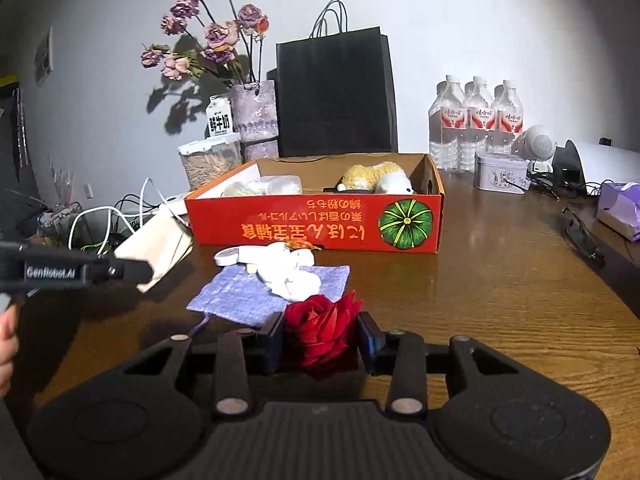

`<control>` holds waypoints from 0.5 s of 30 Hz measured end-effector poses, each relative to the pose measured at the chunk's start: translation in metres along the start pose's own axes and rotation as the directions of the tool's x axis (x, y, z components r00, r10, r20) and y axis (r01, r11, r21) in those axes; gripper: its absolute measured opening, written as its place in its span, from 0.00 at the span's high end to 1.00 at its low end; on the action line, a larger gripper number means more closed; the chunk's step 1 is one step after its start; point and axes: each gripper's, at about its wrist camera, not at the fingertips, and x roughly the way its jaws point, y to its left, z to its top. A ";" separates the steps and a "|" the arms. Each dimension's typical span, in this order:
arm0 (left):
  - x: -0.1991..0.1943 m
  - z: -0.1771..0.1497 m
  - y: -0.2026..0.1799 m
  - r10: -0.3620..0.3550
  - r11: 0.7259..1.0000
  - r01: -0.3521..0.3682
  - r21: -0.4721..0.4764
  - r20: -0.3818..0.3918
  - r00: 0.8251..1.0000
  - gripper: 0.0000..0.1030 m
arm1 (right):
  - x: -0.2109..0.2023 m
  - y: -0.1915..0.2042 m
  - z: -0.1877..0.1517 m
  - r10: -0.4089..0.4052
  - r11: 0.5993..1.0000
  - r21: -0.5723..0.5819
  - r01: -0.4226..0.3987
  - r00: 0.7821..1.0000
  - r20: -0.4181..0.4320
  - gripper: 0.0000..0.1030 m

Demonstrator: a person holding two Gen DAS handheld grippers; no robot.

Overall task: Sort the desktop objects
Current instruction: 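Lift the thin white piece with the left tool while the right tool holds the rose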

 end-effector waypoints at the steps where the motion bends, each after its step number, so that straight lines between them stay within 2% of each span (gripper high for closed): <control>1: -0.004 -0.004 0.002 0.004 1.000 -0.004 -0.006 0.000 1.000 0.95 | -0.003 0.002 -0.001 0.002 1.000 -0.004 -0.002 1.000 0.002 0.64; 10: -0.028 -0.013 0.010 0.013 1.000 -0.012 -0.021 0.035 0.999 0.95 | -0.015 0.009 0.001 0.010 1.000 -0.010 -0.010 1.000 0.021 0.64; 15: -0.018 0.004 0.020 0.029 0.999 -0.028 -0.024 0.047 0.999 0.95 | -0.002 0.001 0.028 0.059 0.998 0.006 -0.059 0.998 0.027 0.64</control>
